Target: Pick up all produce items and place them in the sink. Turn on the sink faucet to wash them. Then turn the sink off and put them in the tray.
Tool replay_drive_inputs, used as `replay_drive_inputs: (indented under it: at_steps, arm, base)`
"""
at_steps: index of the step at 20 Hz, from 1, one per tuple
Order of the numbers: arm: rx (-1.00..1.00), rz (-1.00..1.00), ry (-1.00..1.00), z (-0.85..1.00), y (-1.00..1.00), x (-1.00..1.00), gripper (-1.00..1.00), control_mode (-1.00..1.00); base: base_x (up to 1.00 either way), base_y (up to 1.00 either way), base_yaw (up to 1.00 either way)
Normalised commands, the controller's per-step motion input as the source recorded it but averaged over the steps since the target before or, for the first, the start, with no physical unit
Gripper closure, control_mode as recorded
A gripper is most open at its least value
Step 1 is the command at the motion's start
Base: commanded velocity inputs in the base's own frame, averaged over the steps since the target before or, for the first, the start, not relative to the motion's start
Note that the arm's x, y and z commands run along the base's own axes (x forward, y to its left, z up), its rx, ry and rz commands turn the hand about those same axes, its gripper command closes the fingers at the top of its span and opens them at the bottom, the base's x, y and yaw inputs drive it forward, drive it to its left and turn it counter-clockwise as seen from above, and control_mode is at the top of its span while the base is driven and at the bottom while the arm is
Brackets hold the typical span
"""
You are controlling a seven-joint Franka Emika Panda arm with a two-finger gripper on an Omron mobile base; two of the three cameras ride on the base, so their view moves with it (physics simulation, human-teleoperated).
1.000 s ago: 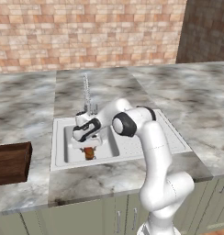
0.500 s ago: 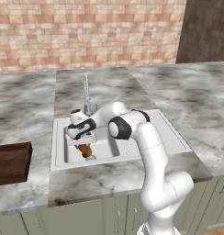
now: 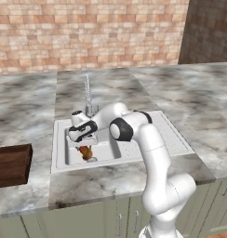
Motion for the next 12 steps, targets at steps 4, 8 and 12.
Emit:
replay_drive_inputs:
  at_steps: [4, 8, 12]
  arm:
    - [0.00, 0.00, -0.02, 0.24, 0.02, -0.13, -1.00, -1.00]
    - [0.00, 0.00, -0.03, 0.50, 0.00, -0.19, -1.00, -1.00]
    - [0.00, 0.00, -0.04, 0.61, 0.00, -0.24, -1.00, -1.00]
  base:
    - [0.00, 0.00, 0.00]
    - [0.00, 0.00, 0.00]
    - [0.00, 0.00, 0.00]
